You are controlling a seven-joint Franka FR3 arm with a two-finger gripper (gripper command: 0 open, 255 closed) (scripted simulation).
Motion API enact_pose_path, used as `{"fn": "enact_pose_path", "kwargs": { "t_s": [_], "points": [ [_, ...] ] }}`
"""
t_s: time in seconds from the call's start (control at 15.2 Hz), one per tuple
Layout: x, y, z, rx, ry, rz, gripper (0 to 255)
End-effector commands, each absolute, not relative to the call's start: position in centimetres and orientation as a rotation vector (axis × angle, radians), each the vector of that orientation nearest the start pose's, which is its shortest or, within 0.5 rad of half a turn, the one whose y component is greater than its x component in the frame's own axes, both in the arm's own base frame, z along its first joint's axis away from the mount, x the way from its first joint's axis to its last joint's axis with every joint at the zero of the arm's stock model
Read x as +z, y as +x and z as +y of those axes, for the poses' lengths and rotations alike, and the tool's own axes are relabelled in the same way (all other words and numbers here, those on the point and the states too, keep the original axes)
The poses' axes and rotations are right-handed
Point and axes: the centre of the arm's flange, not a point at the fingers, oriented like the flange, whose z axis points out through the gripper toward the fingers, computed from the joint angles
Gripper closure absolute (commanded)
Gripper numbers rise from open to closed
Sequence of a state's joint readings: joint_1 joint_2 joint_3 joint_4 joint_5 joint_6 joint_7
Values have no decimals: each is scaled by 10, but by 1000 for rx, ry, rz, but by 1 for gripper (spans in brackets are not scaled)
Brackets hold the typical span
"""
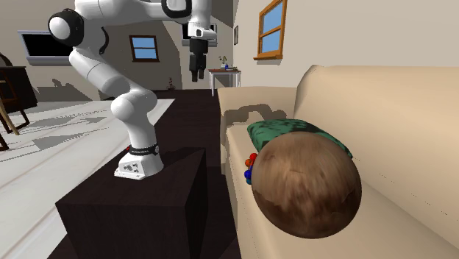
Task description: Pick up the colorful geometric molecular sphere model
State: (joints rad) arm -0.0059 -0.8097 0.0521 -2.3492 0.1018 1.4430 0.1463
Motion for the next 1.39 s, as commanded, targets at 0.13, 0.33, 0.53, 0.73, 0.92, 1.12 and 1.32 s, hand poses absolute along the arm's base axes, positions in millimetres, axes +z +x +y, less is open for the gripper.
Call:
{"fn": "enact_pose_path", "kwargs": {
  "t_s": [0.13, 0.33, 0.53, 0.73, 0.92, 1.12, 1.32],
  "points": [
    [569, 299, 28, 142, -3084, 218, 0],
    [537, 319, 24, 117, -3090, 291, 0],
    [505, 339, 18, 92, -3095, 364, 0],
    [474, 359, 11, 67, -3099, 438, 0],
    [443, 379, 3, 42, -3100, 511, 0],
    [413, 399, -7, 16, -3099, 585, 0],
    [383, 419, -18, -10, -3096, 660, 0]
  ]
}}
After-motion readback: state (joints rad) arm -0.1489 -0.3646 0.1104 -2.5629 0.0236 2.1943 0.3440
